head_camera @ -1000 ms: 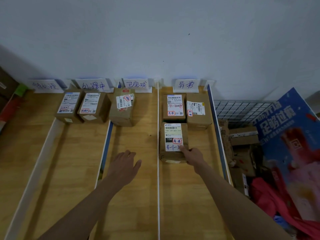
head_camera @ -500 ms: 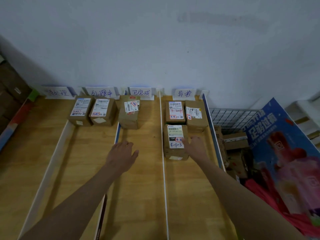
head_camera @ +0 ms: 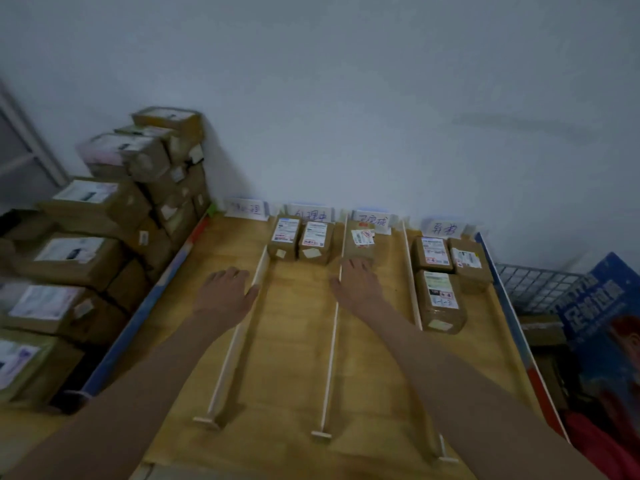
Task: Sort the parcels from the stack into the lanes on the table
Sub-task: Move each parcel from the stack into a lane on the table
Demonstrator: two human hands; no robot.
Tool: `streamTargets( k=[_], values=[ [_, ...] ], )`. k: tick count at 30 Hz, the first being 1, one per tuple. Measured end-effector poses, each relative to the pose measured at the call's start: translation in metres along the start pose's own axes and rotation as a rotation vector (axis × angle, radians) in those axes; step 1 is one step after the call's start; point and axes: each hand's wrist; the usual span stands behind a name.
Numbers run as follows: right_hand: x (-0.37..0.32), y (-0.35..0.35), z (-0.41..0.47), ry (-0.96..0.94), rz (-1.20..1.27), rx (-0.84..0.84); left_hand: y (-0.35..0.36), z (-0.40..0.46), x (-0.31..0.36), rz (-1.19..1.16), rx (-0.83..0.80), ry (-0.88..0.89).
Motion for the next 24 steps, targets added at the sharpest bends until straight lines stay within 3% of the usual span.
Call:
streamTargets(
  k=[12, 24],
  values=[
    [-0.211, 0.018, -0.007, -0.237, -0.013, 0.007, -0.05, -0.074, -0.185, -0.068, 0.138, -0.161],
    [-0.344, -0.001, 0.098, -0.274, 0.075, 0.069, -0.122, 0.009, -0.309, -0.009, 0.219, -0.198]
  ],
)
Point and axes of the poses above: each hand's wrist, its own z-axis towards the middle knuckle, its own y-axis out of the palm, x = y × z, and after that the axes turned 10 degrees about -z, right-handed
